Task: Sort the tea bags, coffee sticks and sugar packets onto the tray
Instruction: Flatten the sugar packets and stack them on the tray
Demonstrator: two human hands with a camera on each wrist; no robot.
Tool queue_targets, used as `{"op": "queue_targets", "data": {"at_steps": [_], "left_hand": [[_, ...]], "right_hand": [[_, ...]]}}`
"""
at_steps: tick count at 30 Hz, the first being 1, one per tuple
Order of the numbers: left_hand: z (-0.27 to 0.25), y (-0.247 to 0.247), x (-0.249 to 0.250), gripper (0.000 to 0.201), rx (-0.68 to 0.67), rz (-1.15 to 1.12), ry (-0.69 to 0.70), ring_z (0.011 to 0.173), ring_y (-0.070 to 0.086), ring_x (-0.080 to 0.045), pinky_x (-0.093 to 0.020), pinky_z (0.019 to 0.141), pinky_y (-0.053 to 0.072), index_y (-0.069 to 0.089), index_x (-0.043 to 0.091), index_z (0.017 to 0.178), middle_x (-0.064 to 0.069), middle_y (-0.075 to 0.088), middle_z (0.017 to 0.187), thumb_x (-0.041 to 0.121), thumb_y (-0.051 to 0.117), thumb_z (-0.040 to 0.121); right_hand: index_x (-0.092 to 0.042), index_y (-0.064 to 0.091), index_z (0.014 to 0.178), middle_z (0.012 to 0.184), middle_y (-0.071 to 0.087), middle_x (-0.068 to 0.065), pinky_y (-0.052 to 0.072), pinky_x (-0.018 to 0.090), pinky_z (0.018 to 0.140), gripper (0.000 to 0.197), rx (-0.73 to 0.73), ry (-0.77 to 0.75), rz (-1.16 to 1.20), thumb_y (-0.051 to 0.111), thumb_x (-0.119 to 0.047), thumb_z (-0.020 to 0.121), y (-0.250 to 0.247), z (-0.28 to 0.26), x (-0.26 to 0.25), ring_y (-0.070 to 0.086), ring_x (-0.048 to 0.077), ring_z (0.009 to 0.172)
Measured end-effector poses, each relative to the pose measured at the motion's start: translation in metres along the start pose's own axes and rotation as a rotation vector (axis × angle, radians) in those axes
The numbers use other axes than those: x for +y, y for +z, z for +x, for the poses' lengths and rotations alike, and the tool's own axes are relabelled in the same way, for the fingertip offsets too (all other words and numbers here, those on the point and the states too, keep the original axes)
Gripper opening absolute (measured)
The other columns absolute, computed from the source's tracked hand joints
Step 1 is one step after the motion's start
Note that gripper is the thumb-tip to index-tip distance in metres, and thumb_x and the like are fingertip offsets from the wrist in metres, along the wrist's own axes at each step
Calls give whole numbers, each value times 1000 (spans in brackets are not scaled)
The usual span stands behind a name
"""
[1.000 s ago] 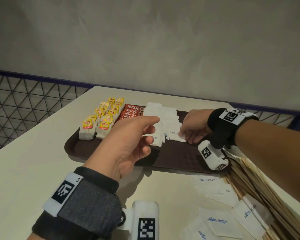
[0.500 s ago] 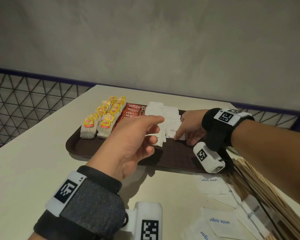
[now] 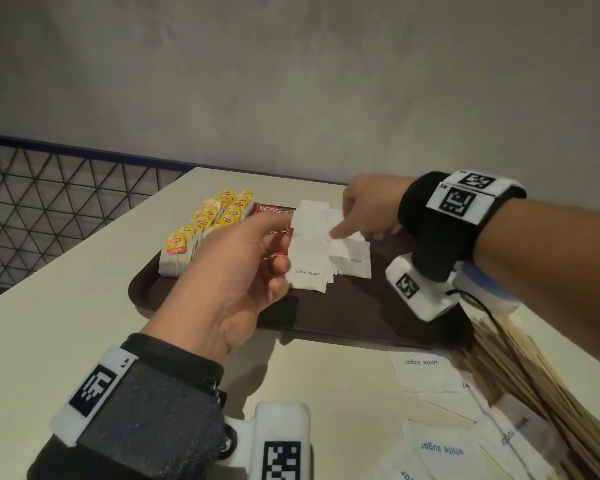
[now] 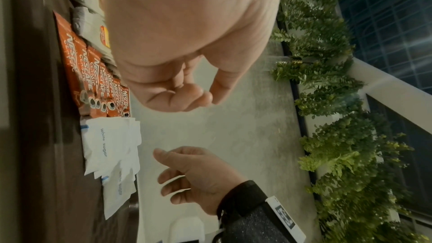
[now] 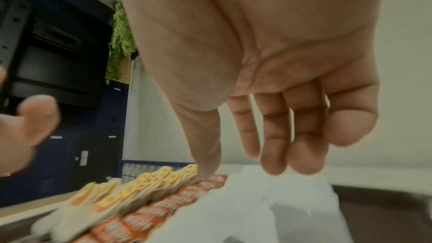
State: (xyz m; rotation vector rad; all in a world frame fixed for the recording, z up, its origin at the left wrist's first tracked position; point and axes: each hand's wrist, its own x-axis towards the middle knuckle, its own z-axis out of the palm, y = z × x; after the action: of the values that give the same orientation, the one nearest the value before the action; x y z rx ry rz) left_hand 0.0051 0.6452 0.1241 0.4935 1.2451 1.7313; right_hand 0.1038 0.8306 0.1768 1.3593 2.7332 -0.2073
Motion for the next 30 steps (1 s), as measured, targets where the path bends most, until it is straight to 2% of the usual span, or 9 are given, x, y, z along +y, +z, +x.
{"op": "queue_targets", "data": {"at_steps": [5,7,9,14,18,21,24,26,30], "left_hand": [[1,-4,2,14,71,-56,10,46,41,-8,-18,36,30,59,16,85,3,54,63,21,67,94],[2,-3,0,14,72,-42,4,45,42,-7,-19,35,31,58,16,85,3,54,63,22,67,94],[2,-2,-1,17,56,-29,-7,44,42,-7,-19,35,30,58,15,82,3,54,61,22,67,95],[3,-2,-1,11,38,-43,-20,44,41,-7,-18,35,30,60,15,88,4,52,61,22,66,94],[0,0,-1,8,9,-60,-11,46,40,-7,-17,37,30,58,16,92,4,49,64,22,61,96],[-6,3,2,9,-1,3,40,47,42,-8,-17,38,32,58,17,91,4,51,64,24,61,97],[-15,11,9,8,-35,151,171,47,46,-9,-20,38,34,63,18,93,4,57,66,26,64,95],[-24,20,13,8,-76,280,272,48,49,-12,-22,39,34,67,19,92,2,60,68,27,68,95],[-50,39,14,20,-149,612,466,48,52,-13,-26,48,37,69,14,91,4,63,67,34,71,95]], "right_hand": [[-13,69,98,85,75,0,55,30,72,63,-127,-59,-30,75,-71,74,29,2,-22,69,18,80],[-13,67,90,82,72,1,54,33,77,62,-121,-65,-84,78,-71,70,37,5,-25,66,19,78],[-13,60,81,80,67,1,51,32,72,58,-95,-78,-150,81,-66,70,45,7,-26,60,18,73],[-11,58,77,76,63,1,48,32,71,57,-97,-75,-157,80,-63,73,51,7,-18,57,19,72],[-10,66,107,94,73,6,56,33,69,64,-92,-89,-72,71,-68,80,36,-18,-7,69,23,81],[-22,66,105,81,70,-4,54,27,62,38,-106,-191,47,73,-54,87,20,-65,11,60,10,61],[-27,68,104,80,68,-6,52,23,64,22,-366,-212,9,77,-41,88,14,-117,34,60,6,64],[-31,64,115,90,66,-11,55,23,70,35,-477,-189,-142,78,-43,85,19,-144,48,64,6,76],[-36,43,134,104,55,-16,56,25,82,77,-530,-134,-294,86,-53,73,36,-175,66,60,9,92]]}}
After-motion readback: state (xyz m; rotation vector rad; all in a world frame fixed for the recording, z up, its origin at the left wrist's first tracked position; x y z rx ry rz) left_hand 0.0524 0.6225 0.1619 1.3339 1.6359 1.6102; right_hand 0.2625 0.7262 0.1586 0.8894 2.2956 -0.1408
